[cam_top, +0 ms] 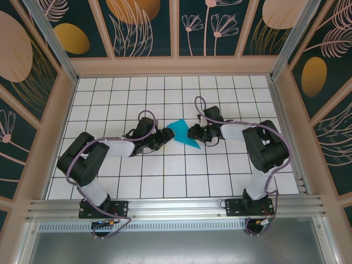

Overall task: Fold a paper plane with a square sheet of paper (pick it up from the middle)
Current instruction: Fold the wing for the fifth time at the center of the table.

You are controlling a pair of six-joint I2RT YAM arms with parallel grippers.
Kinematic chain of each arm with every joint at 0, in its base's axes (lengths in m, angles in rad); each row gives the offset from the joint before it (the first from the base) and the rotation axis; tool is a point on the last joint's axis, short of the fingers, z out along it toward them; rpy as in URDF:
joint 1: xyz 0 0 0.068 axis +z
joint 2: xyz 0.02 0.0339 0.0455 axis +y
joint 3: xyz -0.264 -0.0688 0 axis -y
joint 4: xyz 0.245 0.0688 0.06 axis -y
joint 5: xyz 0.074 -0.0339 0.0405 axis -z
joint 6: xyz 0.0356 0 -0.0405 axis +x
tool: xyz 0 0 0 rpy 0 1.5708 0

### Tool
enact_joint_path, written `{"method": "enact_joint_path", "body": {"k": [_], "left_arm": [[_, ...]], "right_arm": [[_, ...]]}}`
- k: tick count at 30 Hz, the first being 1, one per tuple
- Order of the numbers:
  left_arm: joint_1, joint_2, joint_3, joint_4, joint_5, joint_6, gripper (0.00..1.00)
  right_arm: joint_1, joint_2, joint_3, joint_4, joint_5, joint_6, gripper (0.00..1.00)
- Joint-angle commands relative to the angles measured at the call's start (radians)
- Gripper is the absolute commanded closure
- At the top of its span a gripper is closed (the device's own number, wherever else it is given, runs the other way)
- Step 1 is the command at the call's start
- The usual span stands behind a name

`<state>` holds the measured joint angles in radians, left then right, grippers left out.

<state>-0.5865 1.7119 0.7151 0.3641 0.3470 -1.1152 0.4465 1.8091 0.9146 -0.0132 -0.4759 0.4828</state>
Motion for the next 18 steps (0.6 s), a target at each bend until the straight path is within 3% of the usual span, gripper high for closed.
{"method": "enact_joint_path", "body": {"k": [1, 18], "left_arm": [[-0.014, 0.033, 0.040, 0.065, 0.048, -0.044, 0.33], [-0.035, 0.126, 0.091, 0.125, 0.068, -0.132, 0.43]], "right_arm": [[-0.013, 0.012, -0.042, 0.046, -0.038, 0.033, 0.64], [-0.056, 0.010, -0.105, 0.097, -0.108, 0.051, 0.65]]}}
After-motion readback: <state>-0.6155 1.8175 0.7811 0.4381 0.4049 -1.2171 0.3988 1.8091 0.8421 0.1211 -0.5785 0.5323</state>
